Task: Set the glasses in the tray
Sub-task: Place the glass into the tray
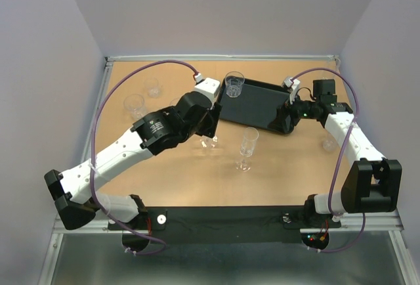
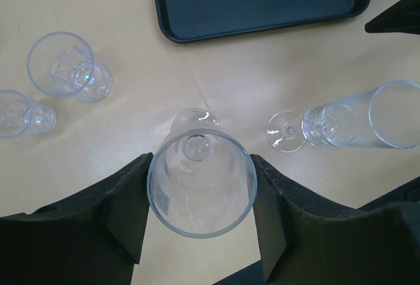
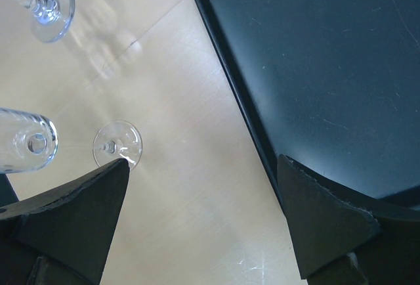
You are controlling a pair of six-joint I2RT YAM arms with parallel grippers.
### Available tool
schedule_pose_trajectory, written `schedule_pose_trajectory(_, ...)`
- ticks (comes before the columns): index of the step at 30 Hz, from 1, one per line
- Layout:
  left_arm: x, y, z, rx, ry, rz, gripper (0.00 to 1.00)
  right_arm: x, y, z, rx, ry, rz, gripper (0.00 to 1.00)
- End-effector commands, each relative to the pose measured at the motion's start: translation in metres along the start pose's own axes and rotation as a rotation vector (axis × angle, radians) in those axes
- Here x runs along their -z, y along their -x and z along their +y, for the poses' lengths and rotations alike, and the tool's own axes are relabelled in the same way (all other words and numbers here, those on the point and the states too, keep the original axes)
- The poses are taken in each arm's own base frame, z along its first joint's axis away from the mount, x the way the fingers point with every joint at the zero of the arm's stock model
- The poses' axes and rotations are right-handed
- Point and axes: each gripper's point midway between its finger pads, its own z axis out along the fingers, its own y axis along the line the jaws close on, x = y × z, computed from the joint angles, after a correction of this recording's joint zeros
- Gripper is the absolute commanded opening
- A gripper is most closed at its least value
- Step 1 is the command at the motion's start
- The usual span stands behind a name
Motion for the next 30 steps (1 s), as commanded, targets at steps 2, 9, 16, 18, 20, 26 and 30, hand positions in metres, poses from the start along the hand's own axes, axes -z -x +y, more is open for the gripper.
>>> schedule_pose_trajectory(2, 0.009, 0.060, -0.005, 0.036, -0.031, -0.172, 0.29, -0.002, 0.007, -0.002, 0.023, 0.000, -0.024, 0.99)
schedule_pose_trajectory(9, -0.003, 0.081, -0.002, 0.030, -0.030, -0.206, 0.29, -0.001, 0.008, -0.002, 0.026, -0.003, -0.026, 0.99)
schedule_pose_trajectory(16, -0.020, 0.098, -0.001, 0.018, -0.036, -0.217, 0.29, -0.001, 0.007, -0.002, 0.024, -0.001, -0.025, 0.99)
schedule_pose_trajectory(18, -0.023, 0.103, -0.001, 0.011, -0.036, -0.221, 0.29, -0.001, 0.008, -0.002, 0.024, -0.002, -0.025, 0.99)
schedule_pose_trajectory(20, -0.027, 0.108, -0.001, 0.007, -0.037, -0.224, 0.29, -0.001, 0.007, -0.001, 0.023, 0.001, -0.025, 0.99)
schedule_pose_trajectory(26, -0.041, 0.121, -0.001, -0.001, -0.043, -0.232, 0.29, -0.001, 0.007, -0.003, 0.022, -0.005, -0.024, 0.99)
schedule_pose_trajectory(30, -0.052, 0.127, 0.000, -0.005, -0.044, -0.233, 0.29, -0.002, 0.007, -0.003, 0.023, -0.003, -0.022, 0.99)
